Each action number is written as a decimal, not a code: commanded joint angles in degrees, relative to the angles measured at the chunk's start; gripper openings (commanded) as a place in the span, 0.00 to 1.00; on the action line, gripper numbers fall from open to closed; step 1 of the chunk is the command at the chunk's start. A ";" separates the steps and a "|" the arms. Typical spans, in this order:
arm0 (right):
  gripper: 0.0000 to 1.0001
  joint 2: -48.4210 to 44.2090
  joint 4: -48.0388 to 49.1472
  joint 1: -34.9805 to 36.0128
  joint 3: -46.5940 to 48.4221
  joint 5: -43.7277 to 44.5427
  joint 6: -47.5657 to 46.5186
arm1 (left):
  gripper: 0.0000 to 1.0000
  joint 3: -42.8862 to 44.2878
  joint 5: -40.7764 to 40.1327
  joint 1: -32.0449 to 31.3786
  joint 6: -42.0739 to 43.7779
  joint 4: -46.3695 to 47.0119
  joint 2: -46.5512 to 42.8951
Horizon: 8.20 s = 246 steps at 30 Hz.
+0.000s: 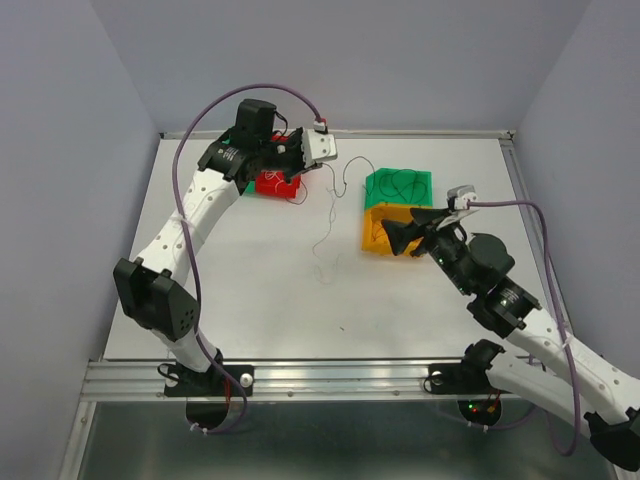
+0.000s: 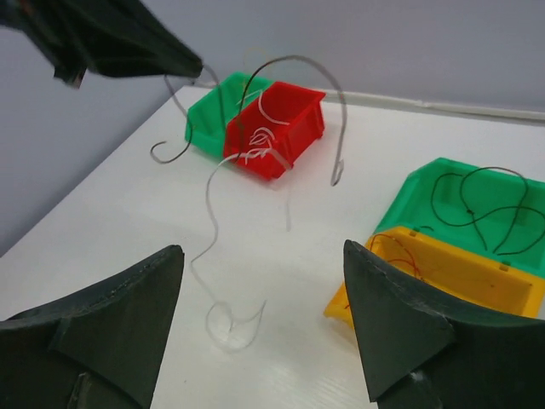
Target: Untangle the cables
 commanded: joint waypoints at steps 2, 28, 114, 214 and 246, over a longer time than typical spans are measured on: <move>0.82 7.35 2.87 0.18 2.38 -15.45 -3.26 | 0.00 6.26 -1.26 -1.35 -10.24 2.67 0.63; 0.79 39.51 35.38 0.10 8.89 -9.75 -5.81 | 0.00 7.49 -8.04 -7.94 -23.87 7.60 -3.67; 0.01 47.54 47.07 2.38 12.33 2.91 0.69 | 0.00 -34.44 -11.12 -2.93 -40.31 42.94 -23.63; 0.13 63.01 55.88 -36.47 6.87 -18.89 17.92 | 0.66 -37.34 -15.34 -3.28 -39.87 55.68 -6.14; 0.57 57.46 34.63 -31.73 14.86 -23.01 12.75 | 0.66 -35.23 -15.68 -3.20 -39.69 53.75 -3.33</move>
